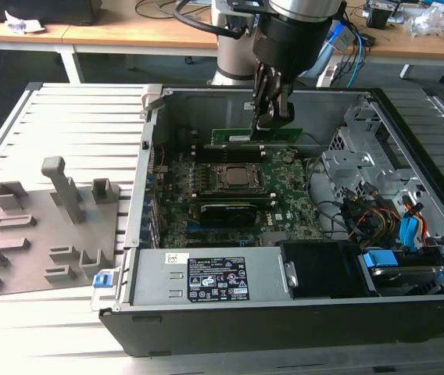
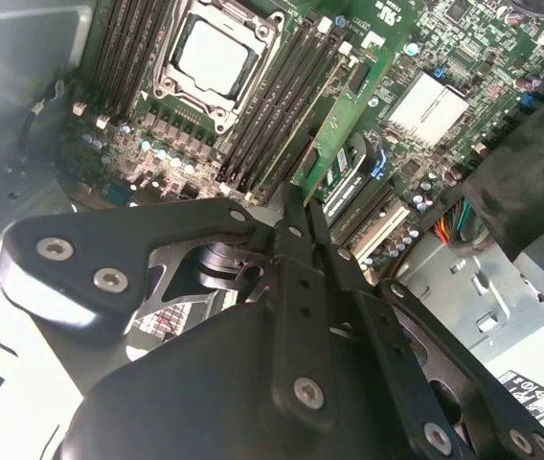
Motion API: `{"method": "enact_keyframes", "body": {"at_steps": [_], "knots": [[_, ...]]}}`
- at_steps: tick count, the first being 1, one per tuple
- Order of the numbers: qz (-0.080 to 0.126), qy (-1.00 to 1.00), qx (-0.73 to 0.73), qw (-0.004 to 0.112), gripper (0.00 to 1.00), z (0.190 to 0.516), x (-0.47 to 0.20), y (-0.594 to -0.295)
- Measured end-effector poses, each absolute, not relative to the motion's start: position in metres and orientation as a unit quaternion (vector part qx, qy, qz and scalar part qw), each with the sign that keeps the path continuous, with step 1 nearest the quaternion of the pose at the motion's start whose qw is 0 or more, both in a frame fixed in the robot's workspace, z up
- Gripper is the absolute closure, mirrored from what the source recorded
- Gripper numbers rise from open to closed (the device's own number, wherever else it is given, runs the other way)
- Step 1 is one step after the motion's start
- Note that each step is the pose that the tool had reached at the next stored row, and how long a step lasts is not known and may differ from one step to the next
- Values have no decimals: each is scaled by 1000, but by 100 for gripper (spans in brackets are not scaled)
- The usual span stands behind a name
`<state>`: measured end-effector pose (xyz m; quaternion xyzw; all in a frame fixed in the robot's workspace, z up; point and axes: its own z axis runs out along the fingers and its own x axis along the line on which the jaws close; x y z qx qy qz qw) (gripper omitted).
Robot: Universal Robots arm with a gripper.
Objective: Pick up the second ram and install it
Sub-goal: 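Pick up the second ram and move it above second insertion slot, then insert the second ram into the second slot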
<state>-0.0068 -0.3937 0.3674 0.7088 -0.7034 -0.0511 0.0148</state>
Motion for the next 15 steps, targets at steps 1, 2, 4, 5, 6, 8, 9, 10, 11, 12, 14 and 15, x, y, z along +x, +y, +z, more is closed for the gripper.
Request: {"method": "enact_keyframes", "body": {"at_steps": [1, 2, 4, 5, 6, 8, 9, 10, 11, 12, 14, 15], "knots": [[-51, -703, 709, 15, 86, 367, -7, -394], [-51, -703, 709, 15, 86, 367, -7, -394], [-51, -703, 709, 15, 86, 367, -7, -394], [-51, -703, 709, 15, 86, 367, -7, -394], [-51, -703, 709, 15, 86, 367, -7, -394], [-51, -703, 709, 15, 86, 366, -7, -394], [-51, -703, 709, 15, 86, 366, -7, -394], [-51, -703, 709, 15, 86, 365, -7, -394], [-51, -703, 709, 15, 86, 364, -7, -394], [-51, -703, 709, 15, 86, 362, -7, -394], [-51, -703, 709, 15, 86, 356, -7, -394], [-51, -703, 709, 15, 86, 355, -7, -394]]}}
